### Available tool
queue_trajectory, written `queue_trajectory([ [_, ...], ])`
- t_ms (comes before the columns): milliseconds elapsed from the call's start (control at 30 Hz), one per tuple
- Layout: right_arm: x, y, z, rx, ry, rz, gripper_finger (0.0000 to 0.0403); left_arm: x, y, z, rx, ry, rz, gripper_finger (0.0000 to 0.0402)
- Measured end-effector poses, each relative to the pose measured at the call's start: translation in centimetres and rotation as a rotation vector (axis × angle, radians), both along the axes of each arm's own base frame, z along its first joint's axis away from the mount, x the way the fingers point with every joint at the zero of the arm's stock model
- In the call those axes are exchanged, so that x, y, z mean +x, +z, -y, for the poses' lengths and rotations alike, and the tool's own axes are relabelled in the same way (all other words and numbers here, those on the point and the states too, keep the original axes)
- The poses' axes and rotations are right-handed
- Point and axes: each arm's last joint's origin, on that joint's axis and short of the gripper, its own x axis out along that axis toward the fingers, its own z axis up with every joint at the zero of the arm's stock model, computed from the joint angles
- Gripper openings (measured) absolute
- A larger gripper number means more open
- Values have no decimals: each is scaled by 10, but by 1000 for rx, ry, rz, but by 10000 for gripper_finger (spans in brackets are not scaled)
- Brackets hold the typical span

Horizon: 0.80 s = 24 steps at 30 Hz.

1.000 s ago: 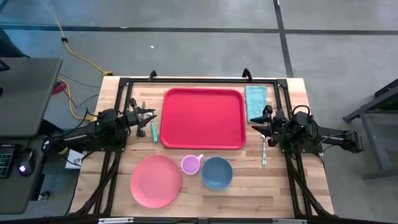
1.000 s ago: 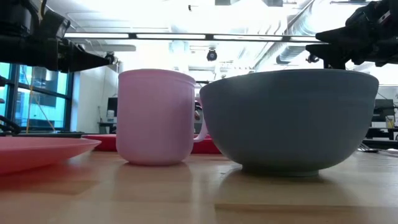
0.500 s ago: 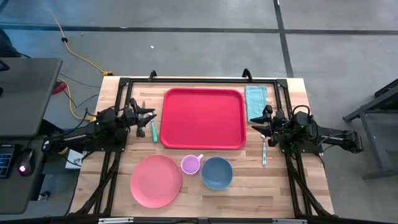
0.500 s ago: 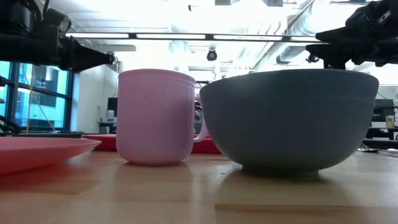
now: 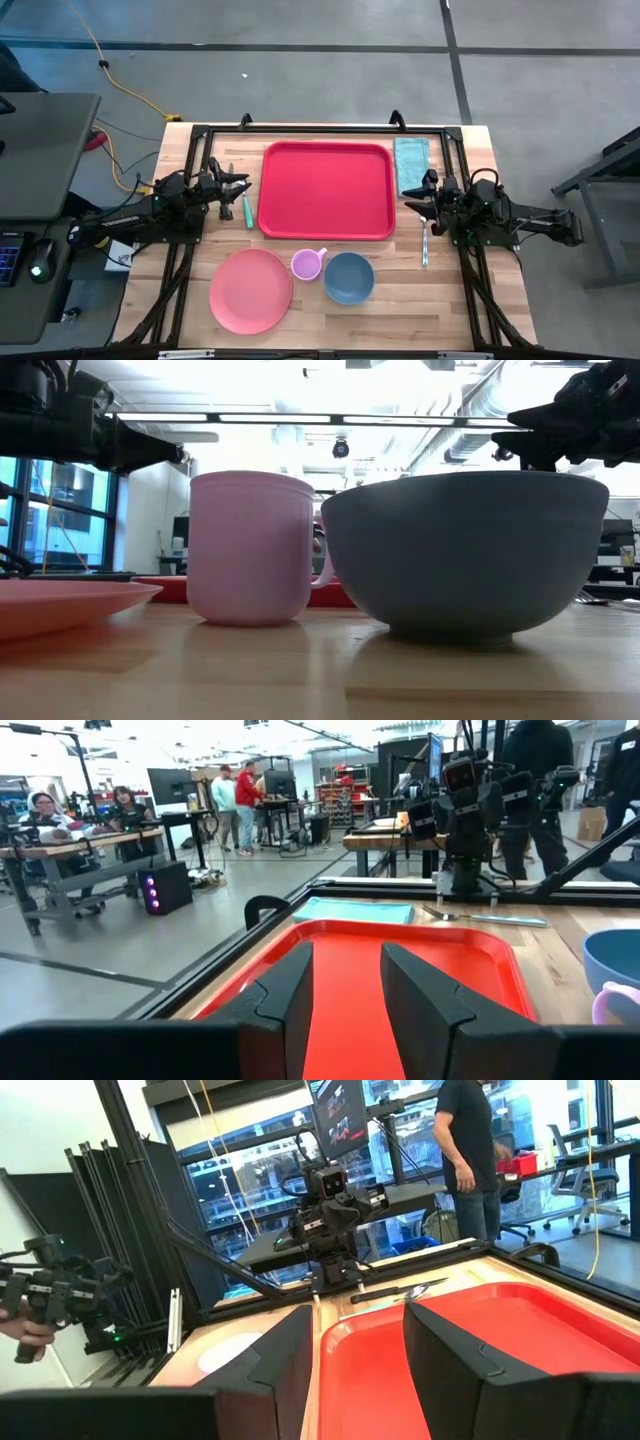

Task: Set up tray
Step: Put the purple cup on the tray

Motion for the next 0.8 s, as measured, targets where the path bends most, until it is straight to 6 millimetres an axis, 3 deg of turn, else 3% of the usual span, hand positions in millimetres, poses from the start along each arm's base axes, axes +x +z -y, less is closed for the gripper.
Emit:
queue_trajectory([
  [567,0,1,0,102,15,11,138,0,1,0,1,5,2,152],
  [800,-2,10,1,141,-28,104,138,0,2,0,-5,11,12,152],
])
